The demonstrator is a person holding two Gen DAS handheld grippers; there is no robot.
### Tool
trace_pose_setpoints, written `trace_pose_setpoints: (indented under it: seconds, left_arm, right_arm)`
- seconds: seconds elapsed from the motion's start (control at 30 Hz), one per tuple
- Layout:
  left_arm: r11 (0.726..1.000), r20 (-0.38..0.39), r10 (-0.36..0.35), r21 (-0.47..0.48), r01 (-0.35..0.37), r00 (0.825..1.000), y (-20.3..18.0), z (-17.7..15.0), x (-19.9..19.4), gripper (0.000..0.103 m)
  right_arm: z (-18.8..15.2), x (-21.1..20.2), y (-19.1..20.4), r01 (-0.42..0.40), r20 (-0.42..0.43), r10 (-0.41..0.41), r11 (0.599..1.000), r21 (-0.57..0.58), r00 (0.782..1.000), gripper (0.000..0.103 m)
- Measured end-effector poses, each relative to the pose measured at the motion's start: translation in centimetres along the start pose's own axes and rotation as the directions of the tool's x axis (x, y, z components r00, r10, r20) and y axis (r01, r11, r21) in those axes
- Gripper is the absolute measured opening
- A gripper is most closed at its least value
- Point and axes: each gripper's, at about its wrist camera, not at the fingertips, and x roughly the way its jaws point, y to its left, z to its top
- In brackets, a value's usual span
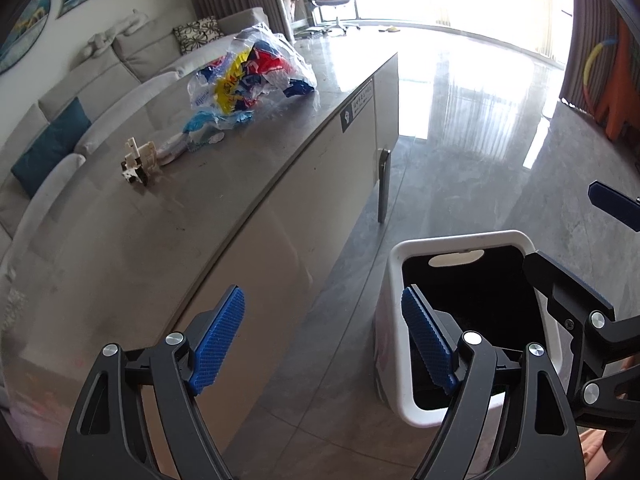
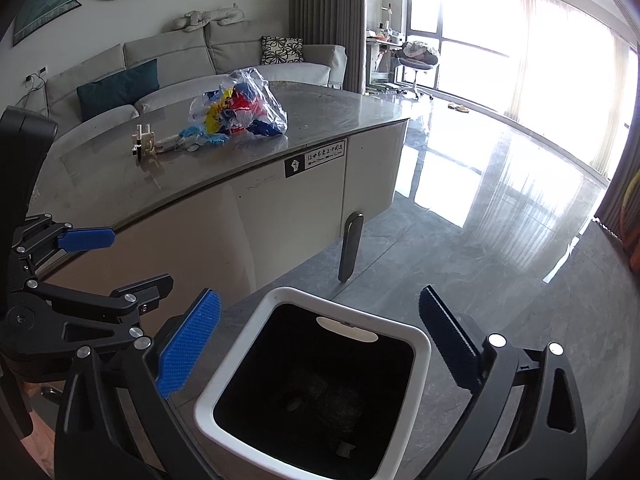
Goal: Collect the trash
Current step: 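Move both grippers back to the table toward the white toy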
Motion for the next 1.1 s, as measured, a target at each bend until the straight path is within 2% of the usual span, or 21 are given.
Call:
trace_pose_setpoints:
  seconds: [0.13,0.3,0.43,0.6,0.83,1.0,1.1]
  left_arm:
    - [1.000,0.013,-0.004,-0.009,0.004,1.000,0.3,0.2,-0.4,0.085]
    - [0.999,0.032,-0.004,-0.038,0.005,0.999,1.0,0.3,-0.8,0.094]
    - [0.998,0.041,-0.011,-0.059,0.014,0.999,1.9,0.5,-1.1,0.096]
    - [0.997,0.060,0.015,-0.082,-0.010,0.998,3.8,1.2,-1.3,0.098]
    - [0.987,0.073,0.094,-0.139,-0.083,0.993,9.2,3.1,-0.5,0.098]
    - [0.965,0.049,0.154,-0.221,-0.140,0.987,14.7,5.1,1.7,0.098]
    - [0.950,0.040,0.208,-0.248,-0.192,0.977,17.2,6.1,2.9,0.098]
  right_arm:
    - [0.3,-0.2,0.2,0.004,0.013,-0.003,1.000,-0.013,1.000,0.099]
    - [0.6,-0.4,0.5,-0.003,0.022,0.004,1.000,-0.019,1.000,0.099]
    - [1.1,-0.6,1.1,0.000,0.034,0.002,0.999,-0.036,0.999,0.099]
    - [2.4,-0.4,2.6,-0.011,0.056,0.015,0.998,-0.064,0.998,0.099]
    - [5.6,0.9,5.8,-0.043,0.087,0.053,0.993,-0.109,0.995,0.099]
    - [7.7,2.4,8.5,-0.065,0.102,0.080,0.987,-0.147,0.992,0.099]
    - [8.4,3.5,10.1,-0.078,0.099,0.096,0.982,-0.170,0.990,0.099]
